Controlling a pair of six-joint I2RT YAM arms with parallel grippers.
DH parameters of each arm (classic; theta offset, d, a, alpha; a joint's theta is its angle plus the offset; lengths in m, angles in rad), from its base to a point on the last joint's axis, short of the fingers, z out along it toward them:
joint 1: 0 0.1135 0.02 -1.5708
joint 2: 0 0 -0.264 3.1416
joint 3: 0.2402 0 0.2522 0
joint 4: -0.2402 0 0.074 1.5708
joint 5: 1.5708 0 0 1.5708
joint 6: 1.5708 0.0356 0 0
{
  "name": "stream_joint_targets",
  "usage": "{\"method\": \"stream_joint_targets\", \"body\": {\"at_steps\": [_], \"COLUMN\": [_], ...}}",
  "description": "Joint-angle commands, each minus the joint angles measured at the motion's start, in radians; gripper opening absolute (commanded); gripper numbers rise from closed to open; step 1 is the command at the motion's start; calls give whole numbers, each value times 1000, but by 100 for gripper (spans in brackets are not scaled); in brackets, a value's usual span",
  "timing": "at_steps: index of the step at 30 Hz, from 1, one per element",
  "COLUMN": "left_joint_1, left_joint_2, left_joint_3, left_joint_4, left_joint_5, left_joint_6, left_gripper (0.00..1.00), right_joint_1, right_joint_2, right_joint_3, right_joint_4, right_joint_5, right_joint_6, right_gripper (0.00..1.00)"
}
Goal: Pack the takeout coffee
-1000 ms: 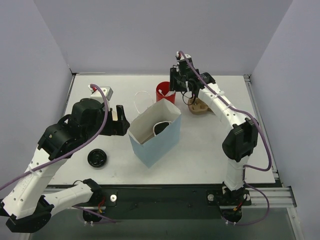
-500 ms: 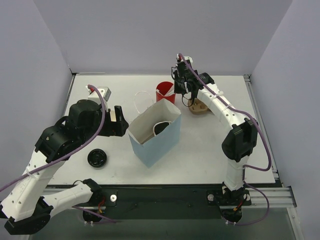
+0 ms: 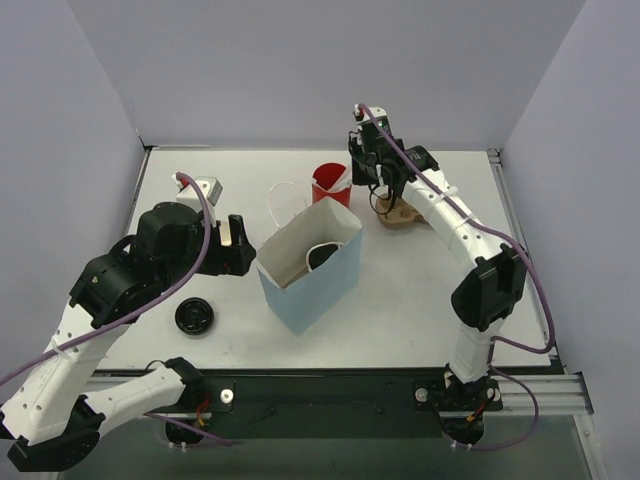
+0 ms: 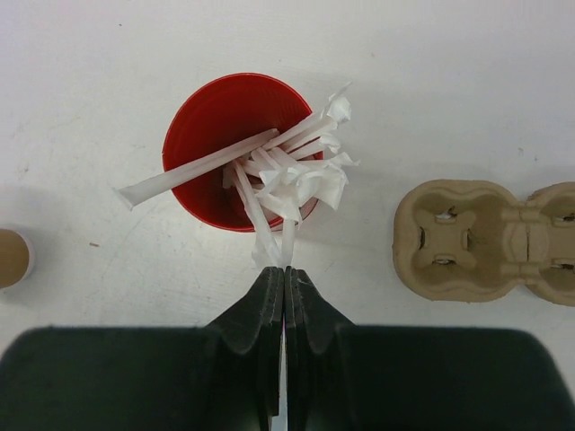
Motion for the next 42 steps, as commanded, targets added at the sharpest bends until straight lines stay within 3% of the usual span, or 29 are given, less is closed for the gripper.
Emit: {"method": "stream_joint_targets", "body": {"at_steps": [1, 15, 42], "left_joint_1": [7, 7, 7], "left_joint_2": [-12, -1, 80], "left_joint_3": [-12, -19, 83], "left_joint_4": [48, 87, -44], "left_joint_5": [12, 55, 27], "left_joint_6": [26, 60, 40], "left_gripper": [94, 94, 94], "right_joint_1": [13, 34, -7], "right_joint_2": [-128, -217, 22], "right_joint_3": [-1, -11, -24], "right_joint_4": [-22, -79, 136], "right_joint_5": [-26, -23, 27], "right_joint_6": [-34, -82, -51], "right_gripper": [0, 0, 0]}}
